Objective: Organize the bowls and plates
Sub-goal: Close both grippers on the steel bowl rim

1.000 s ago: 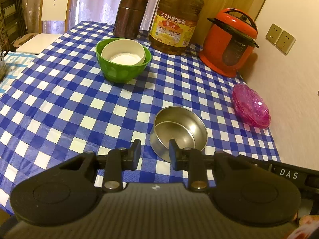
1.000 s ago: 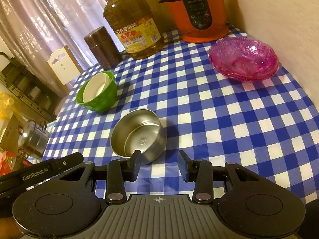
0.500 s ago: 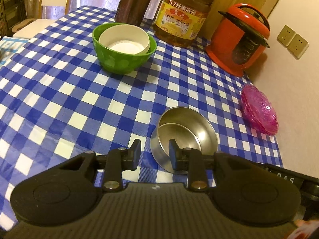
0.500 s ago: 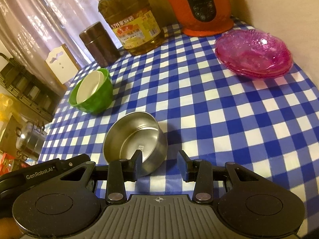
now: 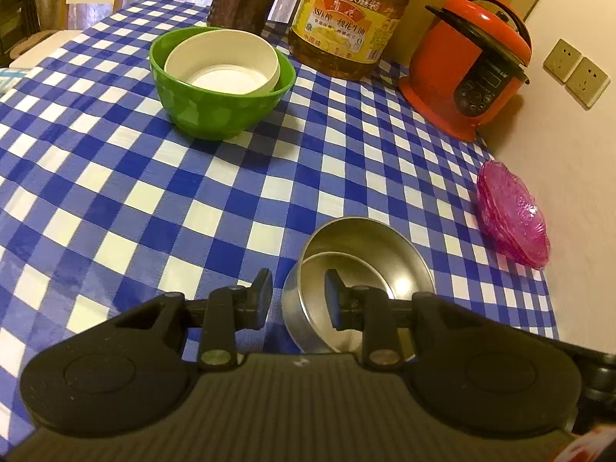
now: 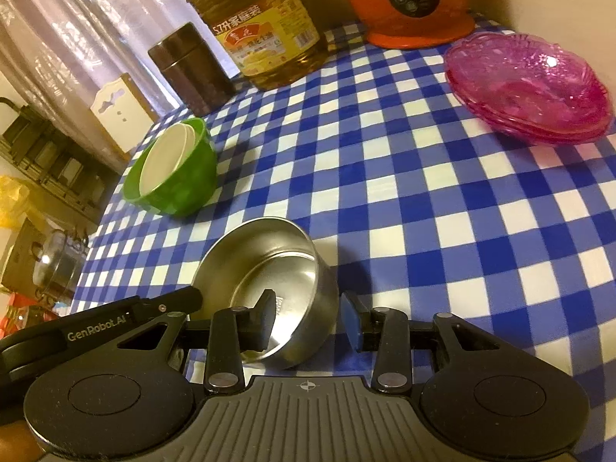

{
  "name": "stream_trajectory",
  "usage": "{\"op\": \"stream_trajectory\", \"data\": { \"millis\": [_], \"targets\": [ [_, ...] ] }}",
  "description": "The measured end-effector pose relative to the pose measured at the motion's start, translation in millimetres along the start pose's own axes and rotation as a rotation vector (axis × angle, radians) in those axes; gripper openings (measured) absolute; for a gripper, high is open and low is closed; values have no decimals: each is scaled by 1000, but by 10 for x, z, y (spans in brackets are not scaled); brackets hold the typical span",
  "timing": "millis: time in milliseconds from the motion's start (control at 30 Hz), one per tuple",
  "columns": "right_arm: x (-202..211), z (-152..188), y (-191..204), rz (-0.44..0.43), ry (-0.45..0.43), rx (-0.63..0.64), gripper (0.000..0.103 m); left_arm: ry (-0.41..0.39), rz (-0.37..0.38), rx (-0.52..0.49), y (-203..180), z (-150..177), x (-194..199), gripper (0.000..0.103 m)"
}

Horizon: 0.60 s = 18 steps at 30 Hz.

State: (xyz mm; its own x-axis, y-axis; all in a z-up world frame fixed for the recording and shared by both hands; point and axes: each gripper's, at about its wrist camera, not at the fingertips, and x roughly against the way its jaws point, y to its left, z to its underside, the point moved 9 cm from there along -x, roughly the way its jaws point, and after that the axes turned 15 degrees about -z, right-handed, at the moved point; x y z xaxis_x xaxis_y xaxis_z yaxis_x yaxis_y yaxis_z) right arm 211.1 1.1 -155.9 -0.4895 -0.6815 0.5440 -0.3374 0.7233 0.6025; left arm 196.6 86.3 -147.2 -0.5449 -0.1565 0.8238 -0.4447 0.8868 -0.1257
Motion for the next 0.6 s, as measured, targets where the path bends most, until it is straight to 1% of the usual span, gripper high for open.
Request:
{"op": "stream_trajectory", "data": {
  "millis": [67,200,233,333,367,433,600],
  "targets": [
    [-30,-5,-16,0,5,-2,30,4,1,-3,-13,-1,-44,24],
    [-66,-18,-32,-3,5,-7,24,5,-3,-21,-51,-4,-100,17],
    [-70,-21,-34,-4,4,-7,22,4,-4,-27,-60,-4,-109,13],
    [-86,-16,-38,-3,4,-8,19,5,-5,-31,-75,6,-134,8],
    [-89,-11,-39,-1,5,-9,16,4,-7,-32,-74,10,-137,7],
    [-86,-11,-37,6,3,-7,13,2,-10,-31,-67,22,-135,5],
    [-75,-3,-30,10,5,0,12,-5,-17,-40,-48,34,-81,5]
  ]
}}
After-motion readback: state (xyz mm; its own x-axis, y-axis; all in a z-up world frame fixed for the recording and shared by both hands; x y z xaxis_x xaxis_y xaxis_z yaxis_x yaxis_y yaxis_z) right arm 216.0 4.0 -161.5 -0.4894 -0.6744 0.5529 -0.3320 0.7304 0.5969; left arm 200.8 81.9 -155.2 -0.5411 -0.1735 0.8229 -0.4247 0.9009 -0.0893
